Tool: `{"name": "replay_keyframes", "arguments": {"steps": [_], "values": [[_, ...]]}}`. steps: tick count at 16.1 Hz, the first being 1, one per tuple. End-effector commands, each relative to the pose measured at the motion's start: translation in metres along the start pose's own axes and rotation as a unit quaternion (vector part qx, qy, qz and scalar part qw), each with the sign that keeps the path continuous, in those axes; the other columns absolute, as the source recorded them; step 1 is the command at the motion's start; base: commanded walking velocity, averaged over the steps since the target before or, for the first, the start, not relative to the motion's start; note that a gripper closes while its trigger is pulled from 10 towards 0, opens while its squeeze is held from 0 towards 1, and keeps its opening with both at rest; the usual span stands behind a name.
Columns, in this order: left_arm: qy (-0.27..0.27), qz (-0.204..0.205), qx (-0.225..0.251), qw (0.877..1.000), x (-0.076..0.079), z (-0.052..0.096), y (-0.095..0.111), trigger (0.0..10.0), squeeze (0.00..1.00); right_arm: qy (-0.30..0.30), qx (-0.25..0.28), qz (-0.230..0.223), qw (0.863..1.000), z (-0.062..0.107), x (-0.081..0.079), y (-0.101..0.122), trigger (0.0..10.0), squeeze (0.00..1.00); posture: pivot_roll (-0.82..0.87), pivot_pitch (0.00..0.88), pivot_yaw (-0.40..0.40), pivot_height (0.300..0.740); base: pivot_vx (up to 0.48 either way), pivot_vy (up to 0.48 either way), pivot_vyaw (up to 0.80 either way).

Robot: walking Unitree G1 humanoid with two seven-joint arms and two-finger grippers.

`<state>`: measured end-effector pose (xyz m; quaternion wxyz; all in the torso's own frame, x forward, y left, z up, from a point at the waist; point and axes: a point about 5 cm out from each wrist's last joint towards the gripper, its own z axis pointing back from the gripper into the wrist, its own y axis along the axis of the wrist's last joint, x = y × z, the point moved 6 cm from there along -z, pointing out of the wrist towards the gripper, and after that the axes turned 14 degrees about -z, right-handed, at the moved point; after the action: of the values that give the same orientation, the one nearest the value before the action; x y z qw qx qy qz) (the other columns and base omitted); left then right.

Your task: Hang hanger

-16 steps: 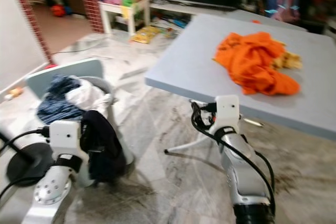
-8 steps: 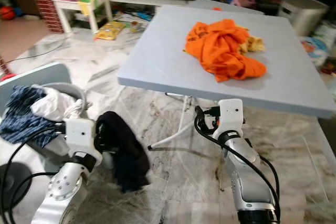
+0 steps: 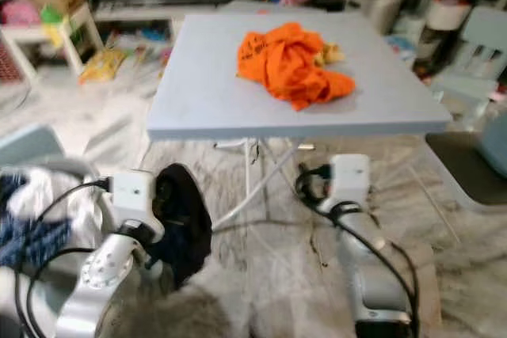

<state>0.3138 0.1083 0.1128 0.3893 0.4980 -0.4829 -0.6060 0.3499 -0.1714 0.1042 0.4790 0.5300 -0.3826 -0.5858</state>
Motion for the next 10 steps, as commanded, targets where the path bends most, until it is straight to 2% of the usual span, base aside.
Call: {"name": "replay_keyframes", "arguments": {"steps": [1,10], "values": [[0.012,-0.005,0.007,1.000,-0.0098,-0.0009,0.0039,10.0,0.00,0.010,0.007,-0.003,1.000,-0.0025,-0.0081,0.0039,10.0,0.00,-0.10,0.032,0.031,0.740,0.000,0.304,-0.80],[0.013,-0.002,0.001,1.000,-0.0126,-0.0054,0.0015,10.0,0.00,0.004,0.009,-0.004,1.000,-0.0010,-0.0078,0.0025,10.0,0.00,-0.10,0.023,0.039,0.740,0.000,0.323,-0.80]]}}
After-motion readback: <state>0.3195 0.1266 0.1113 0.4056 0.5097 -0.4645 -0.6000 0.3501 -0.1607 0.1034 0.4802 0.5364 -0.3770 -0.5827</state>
